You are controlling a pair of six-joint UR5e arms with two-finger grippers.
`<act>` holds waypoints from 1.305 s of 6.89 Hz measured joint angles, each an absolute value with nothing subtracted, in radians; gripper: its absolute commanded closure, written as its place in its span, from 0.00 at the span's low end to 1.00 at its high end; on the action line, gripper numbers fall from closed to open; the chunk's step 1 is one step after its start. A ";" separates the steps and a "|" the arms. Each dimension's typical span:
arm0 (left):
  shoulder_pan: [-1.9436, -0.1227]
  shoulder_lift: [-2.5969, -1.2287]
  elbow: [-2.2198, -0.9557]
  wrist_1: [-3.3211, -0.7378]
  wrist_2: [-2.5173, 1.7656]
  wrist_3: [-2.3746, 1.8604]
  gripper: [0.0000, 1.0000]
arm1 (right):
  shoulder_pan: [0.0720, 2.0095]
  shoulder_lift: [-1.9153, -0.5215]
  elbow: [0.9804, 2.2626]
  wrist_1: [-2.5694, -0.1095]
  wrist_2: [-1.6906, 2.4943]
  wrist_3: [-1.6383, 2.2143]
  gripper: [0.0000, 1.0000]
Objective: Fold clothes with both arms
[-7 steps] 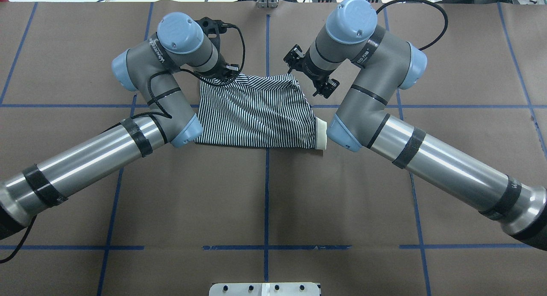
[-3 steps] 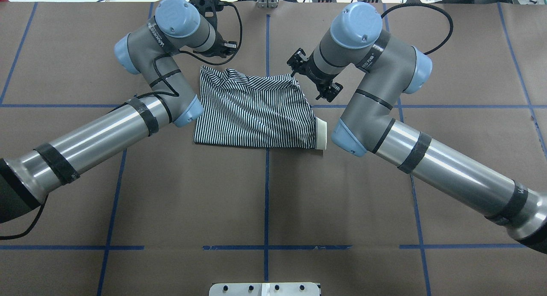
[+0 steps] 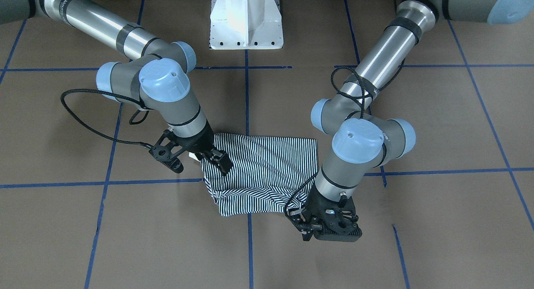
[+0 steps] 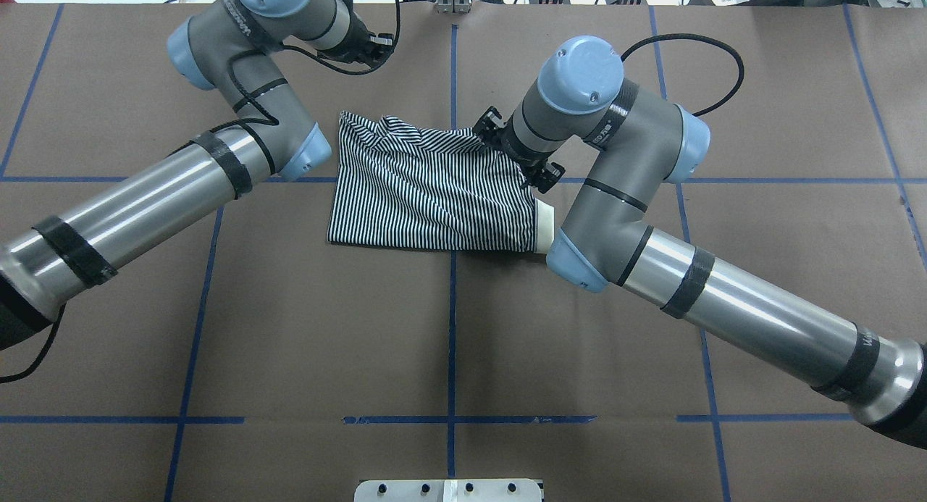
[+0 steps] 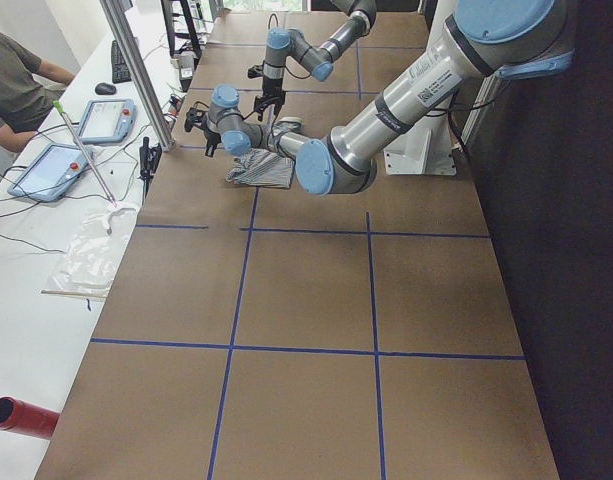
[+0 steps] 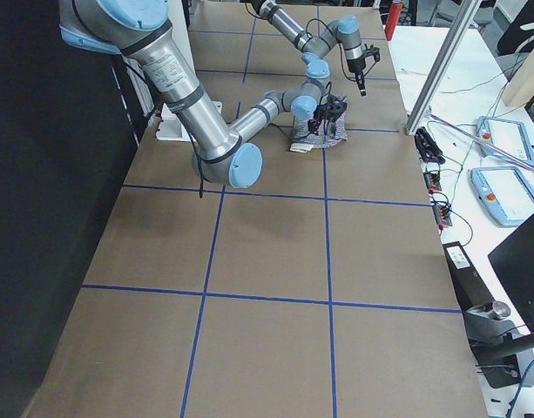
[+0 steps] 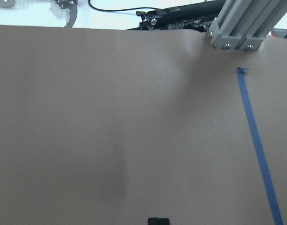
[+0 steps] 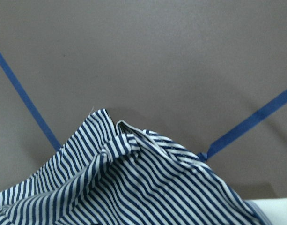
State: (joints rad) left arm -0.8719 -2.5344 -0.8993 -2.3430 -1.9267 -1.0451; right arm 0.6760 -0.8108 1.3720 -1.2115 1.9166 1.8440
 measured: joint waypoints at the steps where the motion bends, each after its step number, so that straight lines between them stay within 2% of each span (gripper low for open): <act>1: -0.902 -2.483 -0.977 -2.337 -1.990 -1.043 1.00 | 0.663 -0.797 1.364 -1.210 1.908 1.868 1.00; 3: -0.939 -2.373 -1.120 -2.330 -2.061 -1.039 1.00 | 0.650 -0.709 1.248 -1.204 1.891 1.880 1.00; 5: -0.947 -2.321 -1.196 -2.317 -2.077 -1.039 1.00 | 0.642 -0.632 1.132 -1.196 1.874 1.869 1.00; 9: -0.948 -2.296 -1.254 -2.270 -2.075 -1.041 1.00 | 0.666 -0.553 0.914 -1.078 1.856 1.794 1.00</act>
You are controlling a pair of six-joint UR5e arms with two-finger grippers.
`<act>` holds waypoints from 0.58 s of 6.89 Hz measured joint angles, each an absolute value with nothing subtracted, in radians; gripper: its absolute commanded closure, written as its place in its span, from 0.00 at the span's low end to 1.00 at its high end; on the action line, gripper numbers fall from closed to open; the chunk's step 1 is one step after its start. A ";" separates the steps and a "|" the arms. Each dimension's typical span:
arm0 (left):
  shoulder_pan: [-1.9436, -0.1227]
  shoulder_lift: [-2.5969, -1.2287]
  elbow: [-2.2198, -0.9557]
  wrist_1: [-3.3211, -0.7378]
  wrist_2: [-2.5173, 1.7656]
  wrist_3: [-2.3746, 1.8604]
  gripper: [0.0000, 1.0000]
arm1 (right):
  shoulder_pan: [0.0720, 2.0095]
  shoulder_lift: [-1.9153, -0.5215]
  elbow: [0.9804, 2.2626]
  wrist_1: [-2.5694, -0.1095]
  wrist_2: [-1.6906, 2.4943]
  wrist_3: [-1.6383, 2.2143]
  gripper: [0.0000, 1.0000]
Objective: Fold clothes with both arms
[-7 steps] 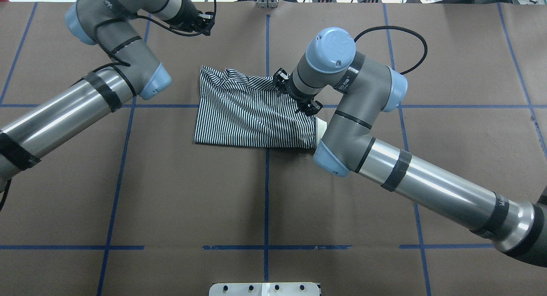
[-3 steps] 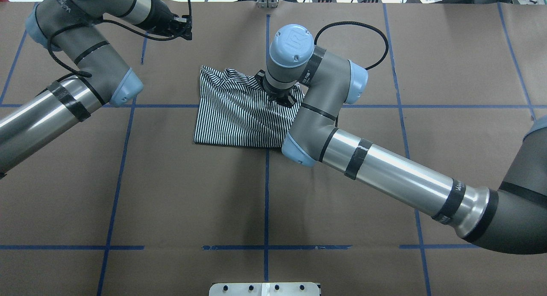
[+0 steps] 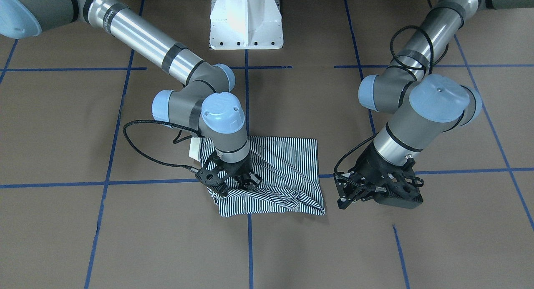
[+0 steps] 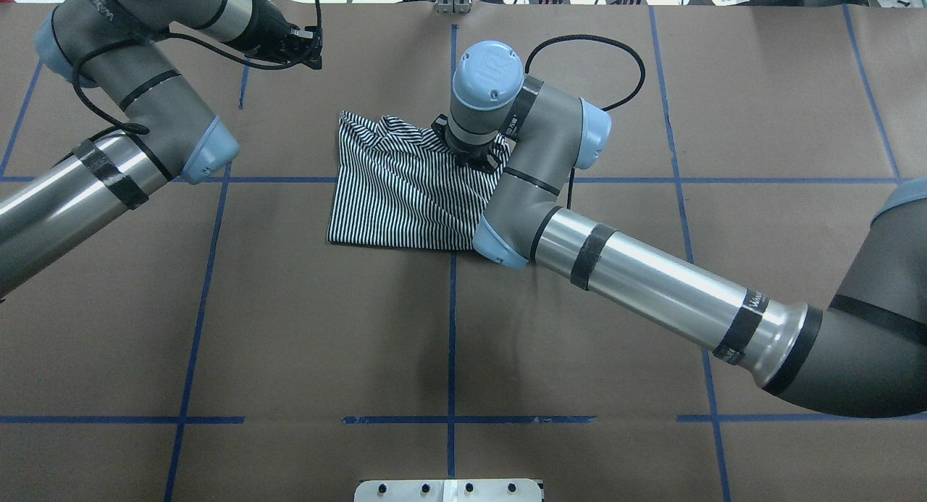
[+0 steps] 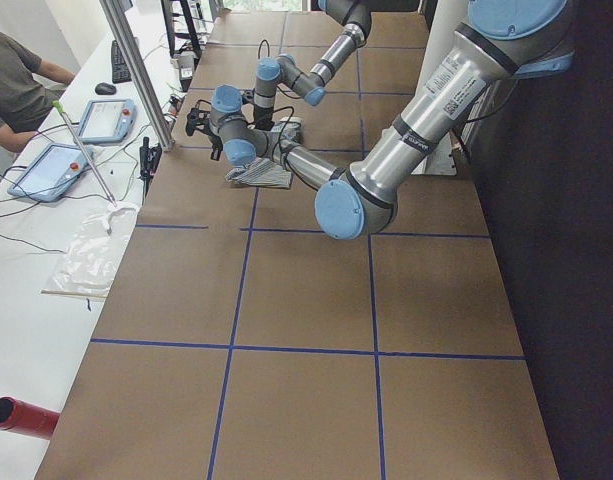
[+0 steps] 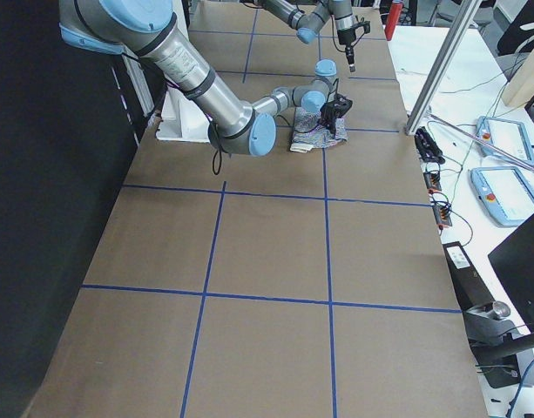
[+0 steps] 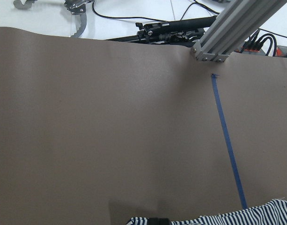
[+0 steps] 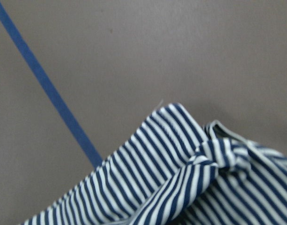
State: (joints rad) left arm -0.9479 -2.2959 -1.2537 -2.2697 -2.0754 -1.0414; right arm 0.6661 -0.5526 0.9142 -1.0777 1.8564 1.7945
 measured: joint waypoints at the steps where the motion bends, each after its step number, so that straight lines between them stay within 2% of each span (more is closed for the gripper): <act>1: -0.948 -2.292 -1.257 -2.268 -2.074 -1.043 1.00 | 0.703 -0.536 0.828 -1.011 1.854 1.763 1.00; 2: -0.948 -2.287 -1.263 -2.268 -2.072 -1.044 1.00 | 0.744 -0.526 0.761 -0.965 1.856 1.727 1.00; 4: -0.948 -2.277 -1.272 -2.268 -2.067 -1.046 1.00 | 0.830 -0.520 0.716 -0.950 1.890 1.656 1.00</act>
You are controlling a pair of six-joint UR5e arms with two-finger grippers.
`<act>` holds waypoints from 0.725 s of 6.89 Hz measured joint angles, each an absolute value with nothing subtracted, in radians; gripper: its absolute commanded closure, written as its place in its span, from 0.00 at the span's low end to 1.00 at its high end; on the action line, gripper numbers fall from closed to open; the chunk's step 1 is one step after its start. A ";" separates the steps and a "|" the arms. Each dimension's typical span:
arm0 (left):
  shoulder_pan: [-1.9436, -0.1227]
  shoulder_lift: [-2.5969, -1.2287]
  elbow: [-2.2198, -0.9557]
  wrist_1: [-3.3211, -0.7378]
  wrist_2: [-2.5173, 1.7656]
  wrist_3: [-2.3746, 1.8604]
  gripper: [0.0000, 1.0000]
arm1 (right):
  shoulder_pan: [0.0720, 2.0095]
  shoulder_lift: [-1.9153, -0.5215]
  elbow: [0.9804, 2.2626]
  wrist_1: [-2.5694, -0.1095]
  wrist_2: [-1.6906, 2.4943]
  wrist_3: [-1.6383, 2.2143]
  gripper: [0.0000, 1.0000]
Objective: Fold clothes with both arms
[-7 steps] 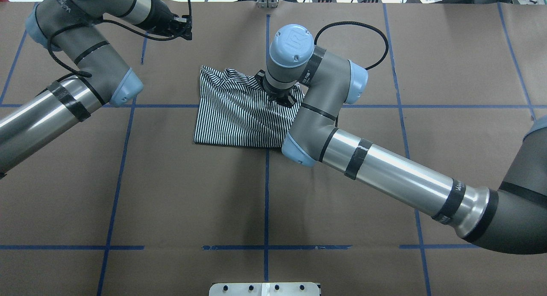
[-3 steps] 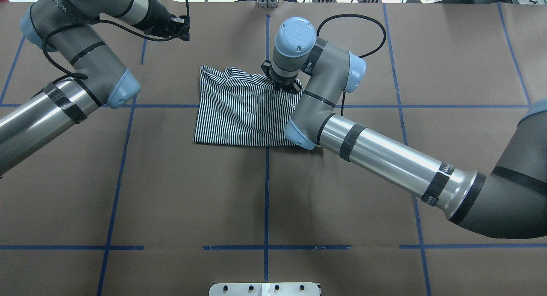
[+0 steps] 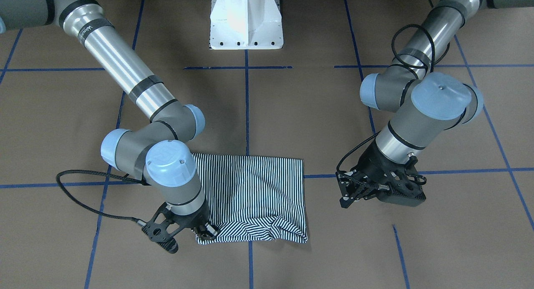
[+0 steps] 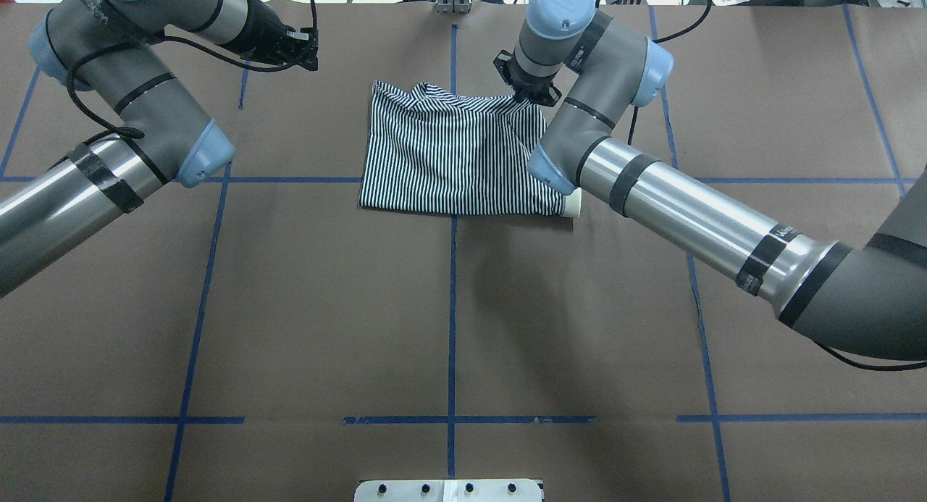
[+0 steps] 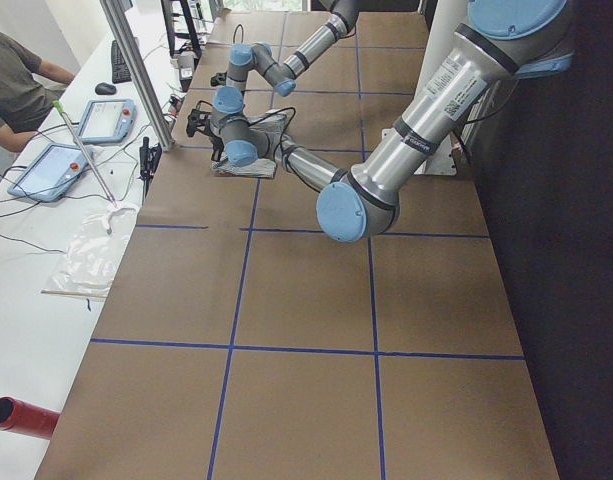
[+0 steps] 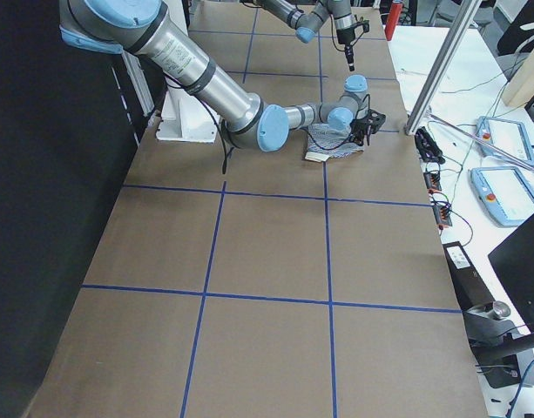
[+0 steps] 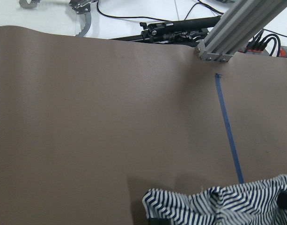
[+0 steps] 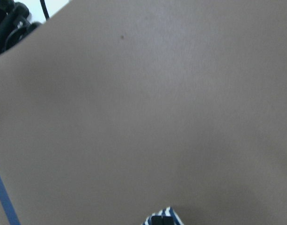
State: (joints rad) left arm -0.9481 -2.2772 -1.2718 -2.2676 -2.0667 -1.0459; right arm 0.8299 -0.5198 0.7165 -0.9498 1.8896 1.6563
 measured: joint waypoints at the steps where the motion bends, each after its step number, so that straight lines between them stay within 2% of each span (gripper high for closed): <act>1: -0.948 -2.268 -1.277 -2.268 -2.065 -1.046 1.00 | 0.874 -0.521 0.749 -0.991 1.938 1.621 0.82; 2: -0.948 -2.251 -1.291 -2.270 -2.066 -1.045 1.00 | 0.909 -0.538 0.812 -1.058 1.984 1.569 0.62; 3: -0.949 -2.207 -1.332 -2.270 -2.069 -1.041 1.00 | 0.949 -0.600 0.904 -1.113 2.048 1.510 0.56; 4: -0.958 -2.148 -1.392 -2.269 -2.074 -1.030 1.00 | 0.998 -0.698 1.013 -1.143 2.120 1.445 0.37; 5: -0.982 -2.082 -1.450 -2.268 -2.086 -0.983 1.00 | 1.059 -0.816 1.123 -1.167 2.191 1.345 0.00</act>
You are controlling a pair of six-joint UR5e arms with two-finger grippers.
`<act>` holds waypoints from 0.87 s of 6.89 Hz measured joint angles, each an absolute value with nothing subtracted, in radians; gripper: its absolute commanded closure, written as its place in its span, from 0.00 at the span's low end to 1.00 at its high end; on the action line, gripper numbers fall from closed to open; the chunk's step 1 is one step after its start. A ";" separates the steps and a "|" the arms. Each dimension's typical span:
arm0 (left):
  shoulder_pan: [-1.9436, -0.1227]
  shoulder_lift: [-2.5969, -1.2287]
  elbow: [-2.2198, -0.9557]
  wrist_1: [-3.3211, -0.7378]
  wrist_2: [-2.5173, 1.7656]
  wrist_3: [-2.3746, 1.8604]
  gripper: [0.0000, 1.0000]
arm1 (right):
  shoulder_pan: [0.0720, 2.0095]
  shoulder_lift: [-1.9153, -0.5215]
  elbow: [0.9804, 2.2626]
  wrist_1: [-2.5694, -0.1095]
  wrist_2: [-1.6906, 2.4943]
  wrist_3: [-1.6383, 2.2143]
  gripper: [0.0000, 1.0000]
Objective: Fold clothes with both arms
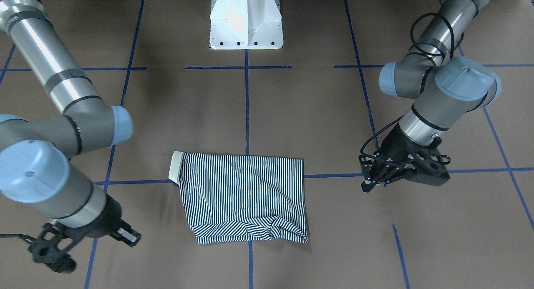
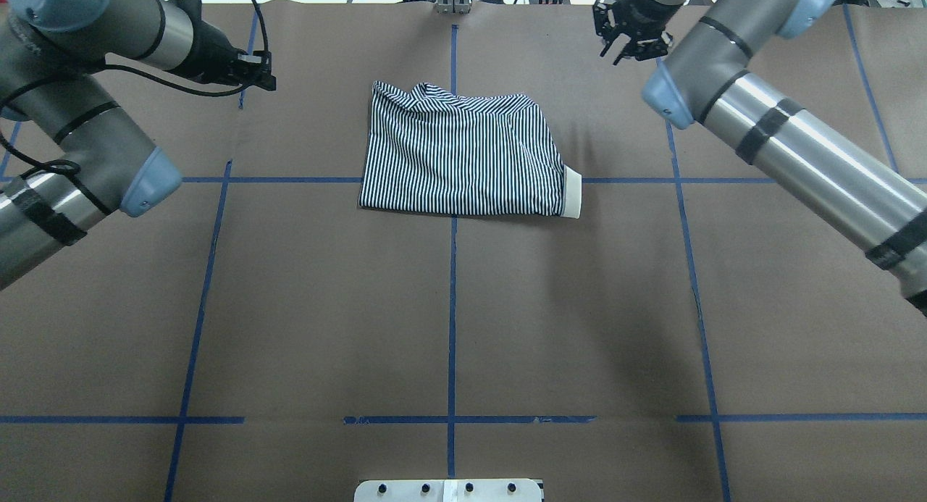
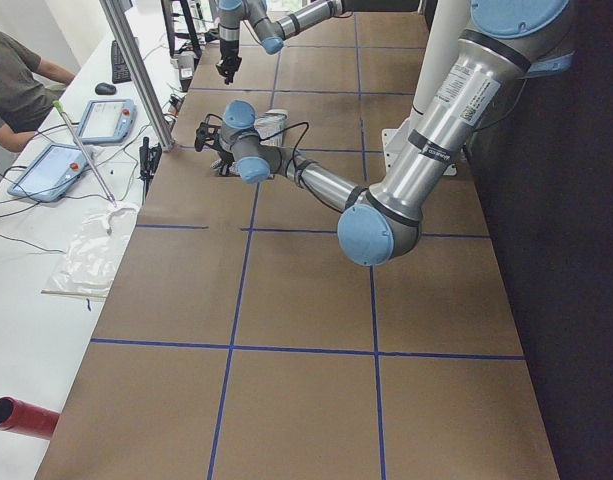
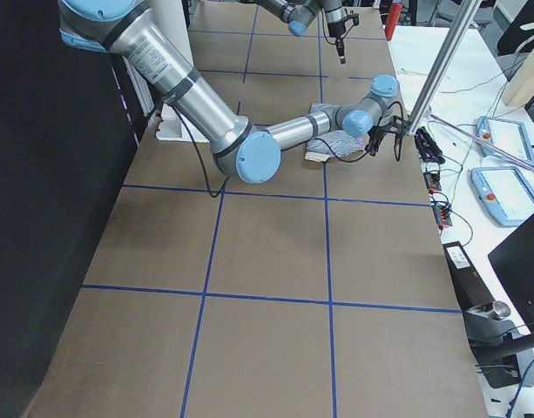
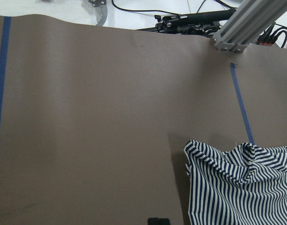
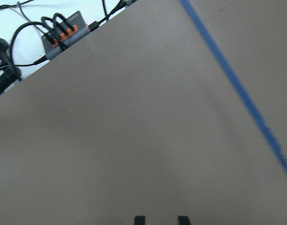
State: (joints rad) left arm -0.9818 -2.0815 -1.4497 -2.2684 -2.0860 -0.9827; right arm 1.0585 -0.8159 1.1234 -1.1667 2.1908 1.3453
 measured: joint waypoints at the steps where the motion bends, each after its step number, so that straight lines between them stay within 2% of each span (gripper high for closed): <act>1: -1.022 -2.023 -1.484 -2.268 -2.115 -0.901 0.95 | 1.120 -0.920 1.210 -1.181 2.243 1.233 0.00; 2: -1.087 -1.969 -1.500 -2.267 -2.162 -0.795 0.86 | 1.179 -1.012 1.274 -1.186 2.284 1.124 0.00; 3: -1.162 -1.916 -1.509 -2.258 -2.207 -0.666 0.65 | 1.232 -1.098 1.319 -1.188 2.311 1.005 0.00; 4: -1.240 -1.854 -1.520 -2.224 -2.232 -0.494 0.57 | 1.288 -1.200 1.360 -1.188 2.327 0.846 0.00; 5: -1.307 -1.806 -1.542 -2.150 -2.246 -0.324 0.41 | 1.336 -1.305 1.406 -1.187 2.335 0.683 0.00; 6: -1.371 -1.775 -1.575 -2.021 -2.254 -0.163 0.31 | 1.377 -1.411 1.469 -1.194 2.341 0.527 0.00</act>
